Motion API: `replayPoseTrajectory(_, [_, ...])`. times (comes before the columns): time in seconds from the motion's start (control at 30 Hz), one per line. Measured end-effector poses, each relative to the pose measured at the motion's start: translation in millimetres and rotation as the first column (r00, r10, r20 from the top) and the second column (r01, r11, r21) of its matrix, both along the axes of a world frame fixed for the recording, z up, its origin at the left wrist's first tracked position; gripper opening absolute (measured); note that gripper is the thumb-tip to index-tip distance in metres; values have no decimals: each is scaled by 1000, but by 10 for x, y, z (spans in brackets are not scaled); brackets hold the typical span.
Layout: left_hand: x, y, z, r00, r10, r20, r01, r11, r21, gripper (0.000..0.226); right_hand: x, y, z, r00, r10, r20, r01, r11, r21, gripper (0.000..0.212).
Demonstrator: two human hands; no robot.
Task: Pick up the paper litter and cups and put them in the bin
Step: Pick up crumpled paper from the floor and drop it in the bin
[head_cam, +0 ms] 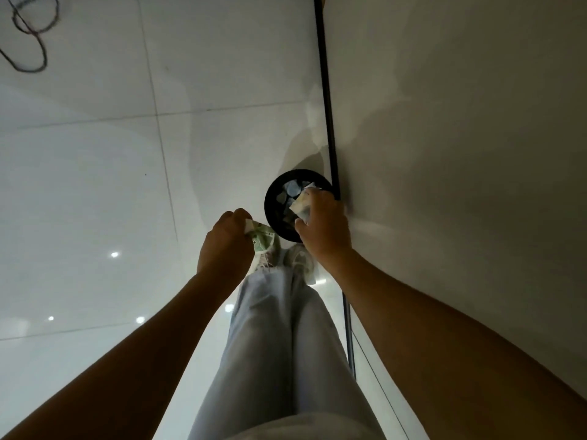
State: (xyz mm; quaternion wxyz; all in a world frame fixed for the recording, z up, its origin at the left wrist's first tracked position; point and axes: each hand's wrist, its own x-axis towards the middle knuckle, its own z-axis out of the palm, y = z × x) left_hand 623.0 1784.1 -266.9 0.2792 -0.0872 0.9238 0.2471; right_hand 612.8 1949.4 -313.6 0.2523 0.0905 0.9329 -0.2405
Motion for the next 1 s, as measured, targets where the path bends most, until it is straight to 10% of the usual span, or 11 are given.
replayPoseTrajectory(0.63, [-528,653,-648,942,-141,305,100,984,147,56,281,325,-105,965,-194,177,205,978,-44,52])
replayPoseTrajectory(1.0, [-381,-76,198,979,-117,169,114,993,29,41,-34,-235,572,968,202,147,-199,979,-33,53])
